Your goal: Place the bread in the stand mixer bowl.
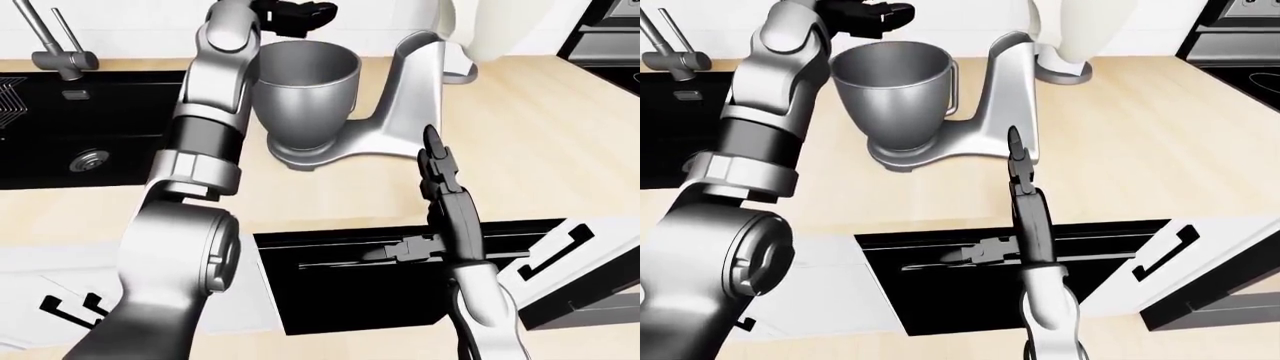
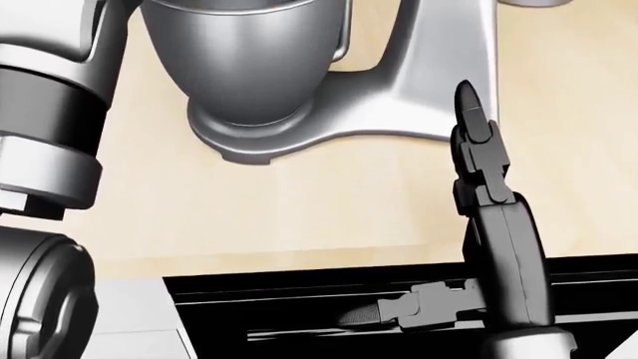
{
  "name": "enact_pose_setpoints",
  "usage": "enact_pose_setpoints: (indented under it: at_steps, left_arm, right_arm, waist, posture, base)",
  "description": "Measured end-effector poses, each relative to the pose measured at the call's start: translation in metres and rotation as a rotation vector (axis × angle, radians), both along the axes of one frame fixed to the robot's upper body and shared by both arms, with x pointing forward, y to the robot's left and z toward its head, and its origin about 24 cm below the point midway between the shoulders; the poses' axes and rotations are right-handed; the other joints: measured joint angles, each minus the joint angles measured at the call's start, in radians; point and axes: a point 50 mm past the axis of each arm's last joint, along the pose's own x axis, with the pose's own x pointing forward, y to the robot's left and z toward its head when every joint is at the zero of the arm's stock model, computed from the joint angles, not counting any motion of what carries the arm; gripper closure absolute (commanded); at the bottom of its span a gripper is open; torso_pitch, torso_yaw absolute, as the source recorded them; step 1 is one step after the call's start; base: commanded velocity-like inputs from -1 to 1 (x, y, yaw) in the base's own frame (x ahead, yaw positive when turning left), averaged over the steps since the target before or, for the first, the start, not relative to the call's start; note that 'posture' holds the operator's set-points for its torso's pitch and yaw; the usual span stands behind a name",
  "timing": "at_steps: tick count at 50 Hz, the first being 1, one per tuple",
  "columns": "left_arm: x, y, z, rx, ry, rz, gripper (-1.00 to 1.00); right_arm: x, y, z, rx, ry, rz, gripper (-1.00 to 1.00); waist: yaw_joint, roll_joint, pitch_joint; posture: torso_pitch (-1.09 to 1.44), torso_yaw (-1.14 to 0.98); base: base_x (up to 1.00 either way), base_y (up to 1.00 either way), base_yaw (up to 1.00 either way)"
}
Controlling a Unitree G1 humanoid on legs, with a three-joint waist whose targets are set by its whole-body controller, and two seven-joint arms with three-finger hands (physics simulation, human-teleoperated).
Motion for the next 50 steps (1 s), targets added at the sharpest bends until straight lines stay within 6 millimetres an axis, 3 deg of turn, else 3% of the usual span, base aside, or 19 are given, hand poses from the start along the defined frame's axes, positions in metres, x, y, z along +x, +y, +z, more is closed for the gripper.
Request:
enact_pose_setpoints:
  at_steps: [13,15,34,43,50]
  left_arm:
    - [-0.007,0.005,0.008,-0.003,-0.028,-0.001,-0.47]
    - [-0.007,0.007,0.007,-0.005,-0.027,0.004,-1.0]
    - [-0.018,0.036,0.01,-0.027,-0.038,0.045,-1.0]
    - [-0.02,0.048,0.0,-0.03,-0.032,0.07,-1.0]
    - [-0.021,0.071,-0.005,-0.043,-0.025,0.119,-1.0]
  right_arm:
    - [0.0,0.0,0.001,-0.001,-0.004,0.0,-1.0]
    - [0.0,0.0,0.001,-0.001,-0.005,0.0,-1.0]
    - [0.0,0.002,0.002,-0.004,-0.003,0.003,-1.0]
    - [0.0,0.002,0.002,-0.005,-0.005,0.002,-1.0]
    - [0.0,0.002,0.001,-0.008,-0.003,0.001,-1.0]
  waist:
    - [-0.001,0.002,0.0]
    - [-0.001,0.003,0.0]
    - [-0.001,0.006,0.003]
    - [-0.002,0.009,0.003]
    - [-0.003,0.012,0.003]
  posture:
    - [0.0,0.0]
    - [0.0,0.0]
    - [0.0,0.0]
    - [0.0,0.0]
    - [0.0,0.0]
  base:
    - [0.0,0.0,0.0]
    - [0.0,0.0,0.0]
    - [0.0,0.0,0.0]
    - [0.0,0.0,0.0]
    - [0.0,0.0,0.0]
